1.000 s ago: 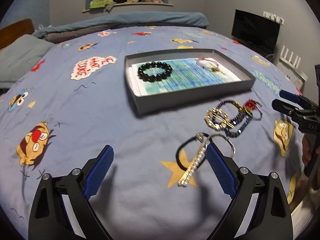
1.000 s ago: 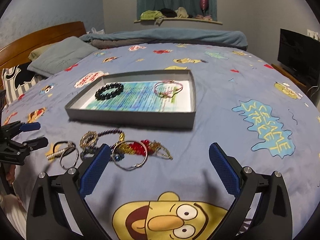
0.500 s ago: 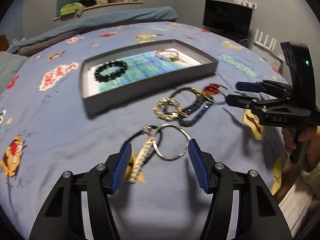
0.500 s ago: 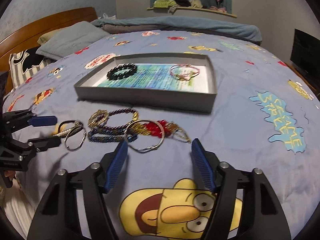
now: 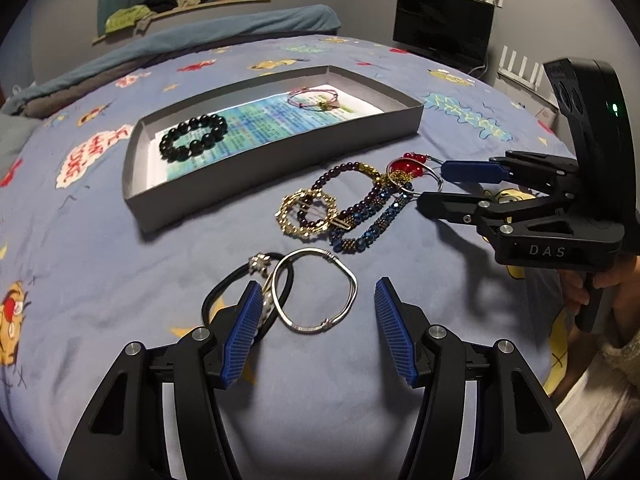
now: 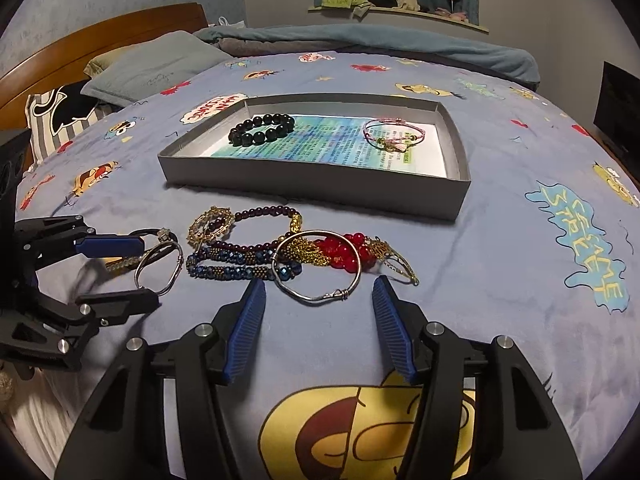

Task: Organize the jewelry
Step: 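Close the left tool on a silver bangle while the right tool grasps another silver bangle, then carry both silver bangles into the gray box and lower them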

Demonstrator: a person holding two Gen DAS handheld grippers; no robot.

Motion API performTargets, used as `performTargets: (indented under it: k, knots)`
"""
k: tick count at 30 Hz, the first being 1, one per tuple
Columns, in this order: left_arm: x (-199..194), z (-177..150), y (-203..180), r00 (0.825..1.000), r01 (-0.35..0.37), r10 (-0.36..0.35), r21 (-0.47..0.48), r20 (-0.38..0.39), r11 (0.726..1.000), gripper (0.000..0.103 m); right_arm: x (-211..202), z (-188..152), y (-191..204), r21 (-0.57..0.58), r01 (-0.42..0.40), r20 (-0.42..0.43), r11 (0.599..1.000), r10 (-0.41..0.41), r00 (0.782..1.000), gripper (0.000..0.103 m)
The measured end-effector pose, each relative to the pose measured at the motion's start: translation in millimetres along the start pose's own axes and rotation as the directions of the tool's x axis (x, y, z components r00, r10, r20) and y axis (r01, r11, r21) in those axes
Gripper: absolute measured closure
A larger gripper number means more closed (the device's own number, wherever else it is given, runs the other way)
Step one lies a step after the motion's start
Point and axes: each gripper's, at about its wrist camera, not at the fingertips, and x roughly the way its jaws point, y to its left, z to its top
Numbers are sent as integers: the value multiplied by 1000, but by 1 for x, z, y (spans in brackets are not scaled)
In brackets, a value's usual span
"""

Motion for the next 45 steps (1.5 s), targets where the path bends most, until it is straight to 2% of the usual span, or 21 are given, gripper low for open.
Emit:
performTargets:
  k: [4, 8, 13, 19, 27, 34, 38, 45]
  knots:
    - [5, 2, -2, 1000, -21, 21, 15, 5, 1000, 44, 4, 2, 1, 0, -1, 7, 1000, 1, 1000, 46]
    - [8, 2, 0, 1000, -30, 30, 19, 7, 999, 54, 8, 2, 3, -5, -3, 11, 1000, 3, 1000, 47]
    - [6, 3, 0, 999, -30, 29, 24, 13, 999, 54, 11, 4, 2, 9, -18, 12, 1000, 17, 1000, 54]
    - [2, 3, 3, 999, -29, 28, 15, 24, 999, 54, 11, 6, 3, 15, -17, 19, 1000, 16, 1000, 54]
    - [-14, 7, 12, 996, -37, 38, -11, 76, 999, 54, -1, 8, 1, 6, -8, 53, 1000, 8, 999, 55]
    - [-18, 9, 15, 995, -49, 51, -19, 86, 999, 54, -18, 12, 0, 4, 5, 125, 1000, -6, 992, 55]
    - [-22, 19, 21, 991, -73, 76, -36, 108, 997, 54, -23, 19, -1, 16, 0, 150, 1000, -2, 989, 55]
    - [-23, 54, 47, 983, -111, 124, -103, 136, 988, 54, -22, 43, -2, 10, 59, 197, 998, -60, 979, 55]
